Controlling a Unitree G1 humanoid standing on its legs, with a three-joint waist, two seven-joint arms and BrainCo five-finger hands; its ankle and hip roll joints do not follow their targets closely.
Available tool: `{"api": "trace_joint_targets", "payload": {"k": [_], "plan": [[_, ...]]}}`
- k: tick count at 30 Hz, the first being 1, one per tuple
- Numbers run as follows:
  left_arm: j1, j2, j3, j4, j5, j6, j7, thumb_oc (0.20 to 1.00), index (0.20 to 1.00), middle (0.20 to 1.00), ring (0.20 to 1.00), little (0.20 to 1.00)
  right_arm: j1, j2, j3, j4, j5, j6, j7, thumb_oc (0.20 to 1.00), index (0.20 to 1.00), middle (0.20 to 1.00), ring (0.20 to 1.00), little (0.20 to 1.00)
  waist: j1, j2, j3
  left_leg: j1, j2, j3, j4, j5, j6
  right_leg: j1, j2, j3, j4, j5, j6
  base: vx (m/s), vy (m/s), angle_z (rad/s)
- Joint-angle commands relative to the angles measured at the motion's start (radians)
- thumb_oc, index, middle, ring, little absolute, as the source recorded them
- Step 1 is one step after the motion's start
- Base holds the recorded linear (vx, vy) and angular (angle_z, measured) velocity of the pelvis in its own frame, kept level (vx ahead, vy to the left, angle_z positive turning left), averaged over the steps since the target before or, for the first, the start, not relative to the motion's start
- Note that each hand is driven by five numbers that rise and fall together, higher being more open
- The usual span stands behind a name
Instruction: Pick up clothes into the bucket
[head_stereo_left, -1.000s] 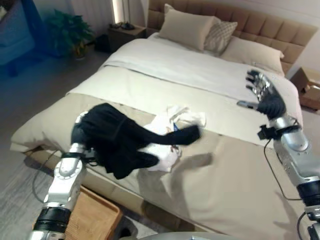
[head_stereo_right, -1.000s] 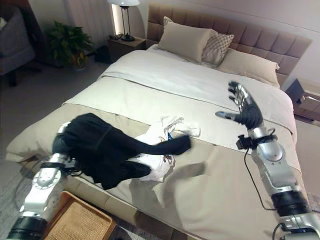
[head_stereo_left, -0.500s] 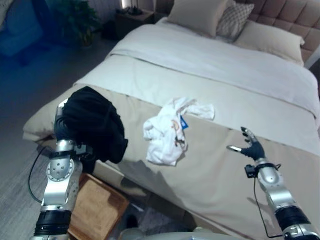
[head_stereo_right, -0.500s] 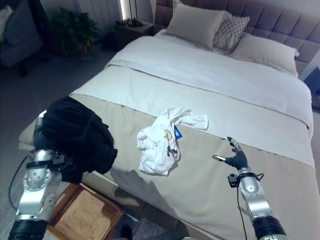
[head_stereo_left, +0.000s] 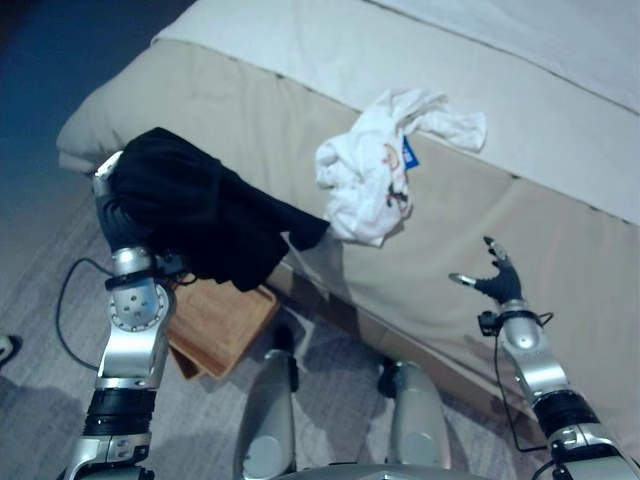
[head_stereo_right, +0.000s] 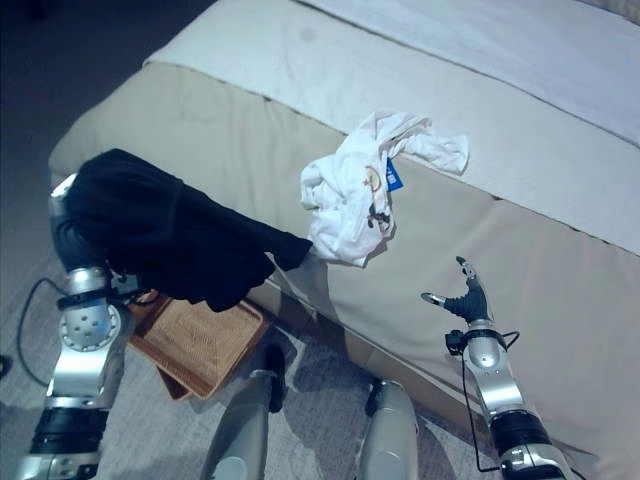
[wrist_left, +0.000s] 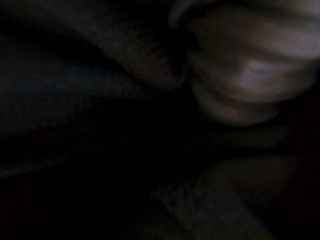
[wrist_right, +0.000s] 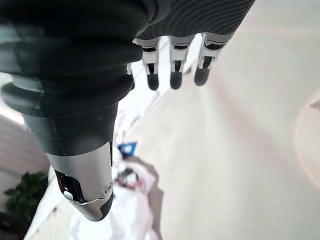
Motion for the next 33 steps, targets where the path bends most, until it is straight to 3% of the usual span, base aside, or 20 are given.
{"api": "trace_joint_targets", "payload": {"k": [1, 6, 11, 12, 16, 23, 33], "plan": [[0.029, -0.018, 0.048, -0.098, 0.079, -0.073, 0.102, 0.2, 0.2, 0.2, 0.2, 0.2, 0.001, 0.016, -0.01, -0.006, 0.034, -0.066, -0.067, 1.0, 1.0, 1.0, 1.0, 1.0, 0.012, 0.001, -0.091, -0.02, 0.05, -0.009, 0.132, -0.071, -0.004, -0.004, -0.01, 0.023, 0.068, 0.071, 0.044, -0.06, -0.019, 0.37], [0.062, -0.064, 0.081, -0.068, 0.127, -0.078, 0.226, 0.2, 0.2, 0.2, 0.2, 0.2, 0.01, 0.037, -0.007, 0.02, 0.054, -0.089, -0.116, 1.0, 1.0, 1.0, 1.0, 1.0, 0.029, -0.012, -0.086, -0.083, 0.031, -0.034, 0.115, -0.043, -0.006, -0.048, -0.017, -0.004, 0.068, 0.073, 0.042, -0.03, -0.04, 0.12], [0.086, -0.067, 0.092, -0.011, 0.114, -0.064, 0.256, 0.2, 0.2, 0.2, 0.2, 0.2, 0.014, 0.047, -0.003, 0.042, 0.072, -0.099, -0.134, 1.0, 1.0, 1.0, 1.0, 1.0, 0.047, -0.016, -0.076, -0.096, 0.01, -0.067, 0.052, 0.005, -0.015, -0.031, -0.029, -0.055, 0.039, 0.084, 0.041, 0.02, -0.087, 0.33], [0.091, -0.064, 0.078, 0.026, 0.107, -0.049, 0.245, 0.2, 0.2, 0.2, 0.2, 0.2, 0.017, 0.05, -0.001, 0.041, 0.084, -0.102, -0.135, 1.0, 1.0, 1.0, 1.0, 1.0, 0.054, -0.018, -0.073, -0.084, 0.007, -0.088, 0.029, -0.011, -0.023, -0.012, -0.027, -0.06, 0.044, 0.057, 0.051, 0.1, -0.104, 0.46], [0.063, -0.057, 0.029, 0.175, 0.077, -0.033, 0.228, 0.2, 0.2, 0.2, 0.2, 0.2, 0.029, 0.053, 0.003, 0.021, 0.098, -0.112, -0.14, 1.0, 1.0, 1.0, 1.0, 1.0, 0.047, -0.016, -0.057, -0.092, -0.008, -0.117, 0.0, 0.014, -0.022, -0.013, -0.033, -0.084, 0.065, 0.043, 0.043, 0.02, -0.058, 0.45], [-0.024, -0.034, 0.008, 0.359, 0.04, -0.029, 0.274, 0.2, 0.2, 0.2, 0.2, 0.2, 0.011, 0.041, 0.039, -0.044, 0.092, -0.126, -0.13, 1.0, 1.0, 1.0, 1.0, 1.0, 0.019, -0.02, -0.045, -0.152, 0.018, -0.103, 0.035, 0.007, -0.019, -0.105, -0.016, -0.056, 0.101, 0.034, 0.039, -0.02, 0.004, 0.06], [-0.12, -0.013, 0.025, 0.387, 0.036, -0.056, 0.391, 0.2, 0.2, 0.2, 0.2, 0.2, 0.015, 0.046, 0.055, -0.032, 0.084, -0.137, -0.157, 1.0, 1.0, 1.0, 1.0, 1.0, -0.012, -0.028, -0.031, -0.221, 0.027, -0.077, 0.066, -0.009, -0.006, -0.192, -0.016, -0.017, 0.114, 0.054, 0.055, 0.0, 0.028, -0.17]]}}
